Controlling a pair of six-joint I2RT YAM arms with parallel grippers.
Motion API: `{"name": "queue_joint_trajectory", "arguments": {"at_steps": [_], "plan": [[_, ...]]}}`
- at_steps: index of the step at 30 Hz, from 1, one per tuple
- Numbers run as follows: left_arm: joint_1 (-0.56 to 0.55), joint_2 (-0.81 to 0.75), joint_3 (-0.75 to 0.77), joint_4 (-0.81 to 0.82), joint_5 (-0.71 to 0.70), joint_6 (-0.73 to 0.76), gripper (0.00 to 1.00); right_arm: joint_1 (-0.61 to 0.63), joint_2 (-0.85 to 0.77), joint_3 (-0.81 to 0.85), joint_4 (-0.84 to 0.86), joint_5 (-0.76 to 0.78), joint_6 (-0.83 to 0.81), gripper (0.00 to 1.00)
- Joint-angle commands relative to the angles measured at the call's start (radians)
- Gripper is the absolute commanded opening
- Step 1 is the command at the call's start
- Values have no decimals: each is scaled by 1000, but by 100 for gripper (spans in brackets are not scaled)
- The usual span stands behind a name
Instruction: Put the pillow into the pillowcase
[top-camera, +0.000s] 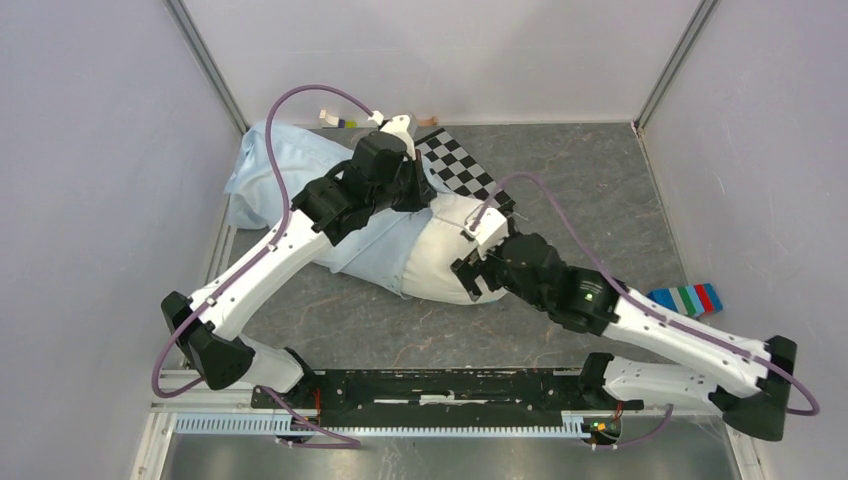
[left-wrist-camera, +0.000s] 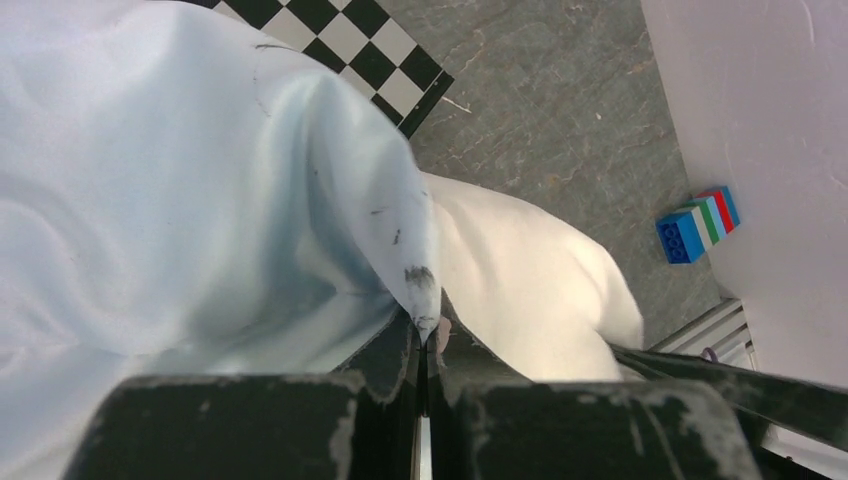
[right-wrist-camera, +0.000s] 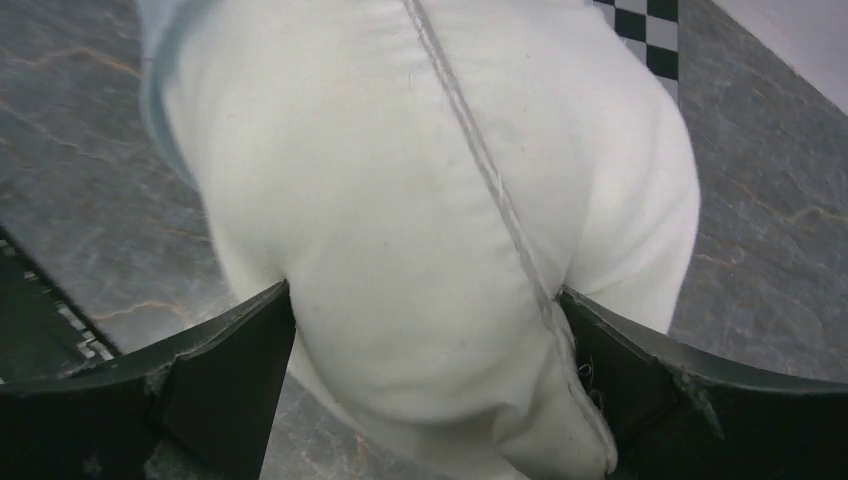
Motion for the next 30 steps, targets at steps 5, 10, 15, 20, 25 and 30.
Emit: {"name": "queue_joint_trajectory", "arguments": {"at_steps": [5,10,15,20,25,30], "plan": [[-122,48,146,-3,39,25,2,-349,239,-79,392,-311,173,17],[-139,65,126,-19,-17,3,2,-383,369,-38,446,-384,290,0],[-134,17,116,-120,-170,39,56,-400,378,-65,446,-323,347,0],[-134,-81,57,-234,-307,41,85,-427,426,-37,434,-318,353,0],[-136,-154,-115,-291,-365,-16,93,-431,466,7,426,-321,349,0],[-169,-126,-286,-210,-394,-67,98,-434,495,32,439,-341,354,0]]}}
